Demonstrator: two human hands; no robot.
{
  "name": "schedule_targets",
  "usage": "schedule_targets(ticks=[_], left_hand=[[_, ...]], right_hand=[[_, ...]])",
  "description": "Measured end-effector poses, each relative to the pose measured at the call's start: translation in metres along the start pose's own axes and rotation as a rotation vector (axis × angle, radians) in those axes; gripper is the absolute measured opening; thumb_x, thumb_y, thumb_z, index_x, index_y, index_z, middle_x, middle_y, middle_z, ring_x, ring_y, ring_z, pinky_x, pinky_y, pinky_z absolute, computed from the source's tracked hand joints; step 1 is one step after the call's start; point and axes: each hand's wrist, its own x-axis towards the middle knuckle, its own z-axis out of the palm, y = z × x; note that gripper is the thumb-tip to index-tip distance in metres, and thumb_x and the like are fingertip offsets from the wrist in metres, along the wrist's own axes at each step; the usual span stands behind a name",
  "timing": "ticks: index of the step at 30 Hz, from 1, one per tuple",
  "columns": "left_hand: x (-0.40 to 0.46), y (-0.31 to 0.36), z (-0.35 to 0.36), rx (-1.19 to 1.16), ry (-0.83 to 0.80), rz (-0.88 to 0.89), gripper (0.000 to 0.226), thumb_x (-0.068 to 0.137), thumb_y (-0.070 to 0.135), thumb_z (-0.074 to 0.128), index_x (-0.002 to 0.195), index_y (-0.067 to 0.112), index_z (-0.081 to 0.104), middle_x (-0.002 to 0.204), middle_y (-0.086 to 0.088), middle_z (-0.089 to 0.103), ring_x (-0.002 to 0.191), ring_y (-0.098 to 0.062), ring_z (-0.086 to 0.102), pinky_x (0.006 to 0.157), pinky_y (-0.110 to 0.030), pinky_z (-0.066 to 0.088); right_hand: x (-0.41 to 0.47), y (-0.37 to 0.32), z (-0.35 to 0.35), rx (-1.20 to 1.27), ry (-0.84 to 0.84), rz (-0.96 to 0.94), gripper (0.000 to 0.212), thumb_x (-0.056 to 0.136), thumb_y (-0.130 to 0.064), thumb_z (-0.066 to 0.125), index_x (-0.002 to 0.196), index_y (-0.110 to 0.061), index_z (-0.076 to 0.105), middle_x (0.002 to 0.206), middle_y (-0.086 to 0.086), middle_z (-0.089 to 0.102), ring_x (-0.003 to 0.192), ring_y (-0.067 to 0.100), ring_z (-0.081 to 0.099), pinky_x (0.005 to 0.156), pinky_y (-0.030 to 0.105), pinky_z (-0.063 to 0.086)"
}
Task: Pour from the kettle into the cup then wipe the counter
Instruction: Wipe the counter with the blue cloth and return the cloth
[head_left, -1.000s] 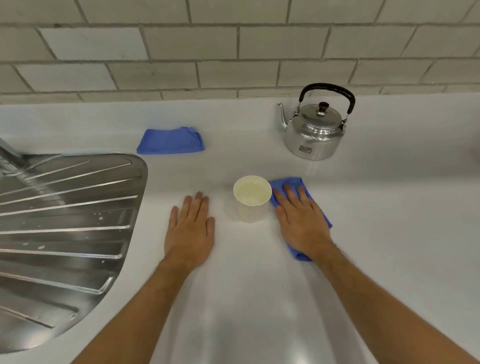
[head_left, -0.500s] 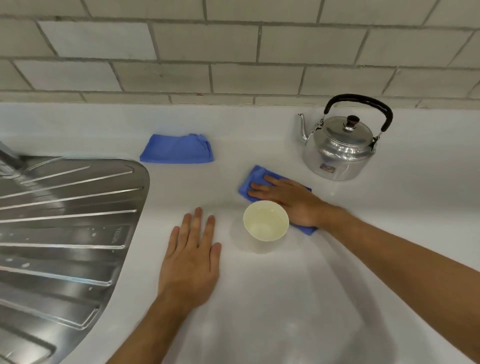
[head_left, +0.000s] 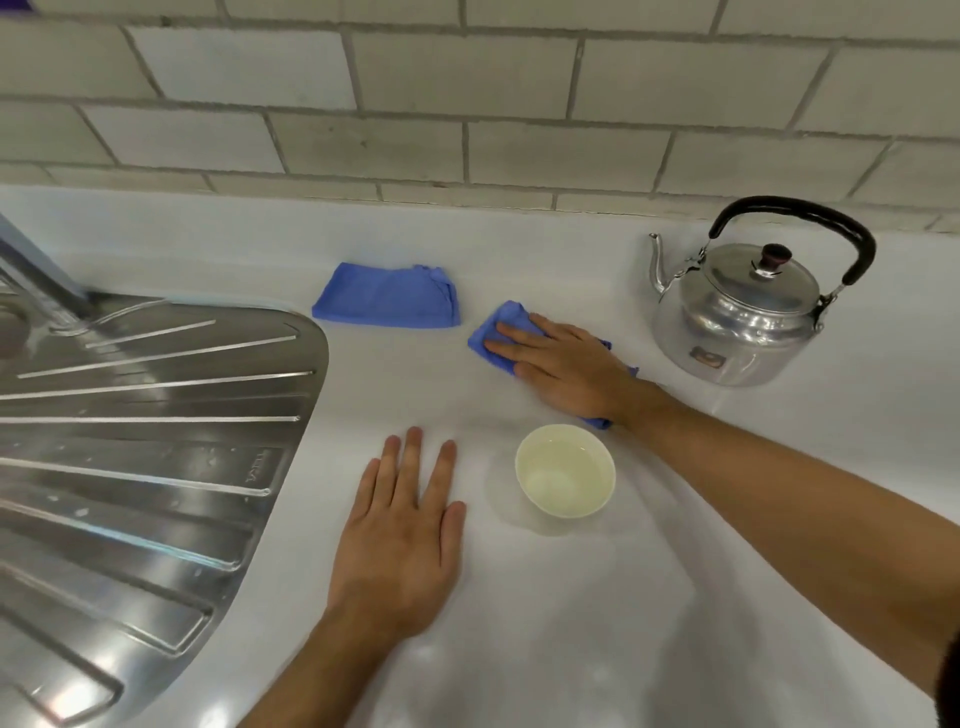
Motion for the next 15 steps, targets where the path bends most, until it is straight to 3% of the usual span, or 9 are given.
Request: schedule_targets(ticks=[3,6,9,12,15], left_hand=[[-0.001,0.000,0.001,0.011,-0.004,0.003,0.061,0.091,0.050,-0.002,0.149,0.031,-0.010,0.160,-0.003,-0.013,0.146,-0.019,-0.017,0.120,-0.036,-0.005],[0.000,-0.001,0.002,-0.008,-0.005,0.000,0.060,0.093,0.050,0.000,0.149,0.033,-0.010,0.160,-0.001,-0.013,0.145,-0.017,-0.020,0.119,-0.036,-0.005],[0.000,-0.001,0.002,-0.014,0.003,0.001,0.058,0.095,0.049,0.006,0.150,0.033,-0.006,0.161,-0.002,-0.009,0.146,-0.018,-0.016,0.118,-0.036,-0.003],[0.000,0.000,0.001,-0.007,0.006,0.001,0.058,0.095,0.049,0.005,0.150,0.033,-0.006,0.161,-0.002,-0.009,0.146,-0.019,-0.015,0.118,-0.037,-0.004],[0.000,0.000,0.001,-0.015,0.003,-0.001,0.059,0.094,0.049,0.005,0.150,0.033,-0.005,0.161,-0.003,-0.008,0.147,-0.019,-0.013,0.118,-0.037,-0.004]], right_hand=[[-0.034,0.004,0.001,0.001,-0.087,-0.274,0.045,0.104,-0.035,0.032,0.149,-0.037,0.038,0.160,-0.015,0.028,0.150,0.016,0.018,0.117,0.038,0.023],[-0.059,0.031,-0.003,0.021,-0.105,-0.352,0.045,0.104,-0.035,0.031,0.149,-0.035,0.039,0.160,-0.013,0.028,0.151,0.013,0.012,0.119,0.034,0.019],[-0.037,0.048,-0.005,0.039,-0.016,-0.186,0.047,0.103,-0.030,0.038,0.149,-0.029,0.039,0.159,-0.008,0.031,0.149,0.019,0.023,0.117,0.037,0.024],[0.003,0.038,0.001,0.011,0.014,0.098,0.048,0.104,-0.033,0.033,0.152,-0.039,0.026,0.163,-0.014,0.019,0.151,0.019,0.016,0.118,0.038,0.019],[0.013,0.020,0.002,0.007,-0.006,0.020,0.048,0.105,-0.031,0.034,0.151,-0.039,0.030,0.161,-0.018,0.022,0.150,0.018,0.018,0.117,0.038,0.020]])
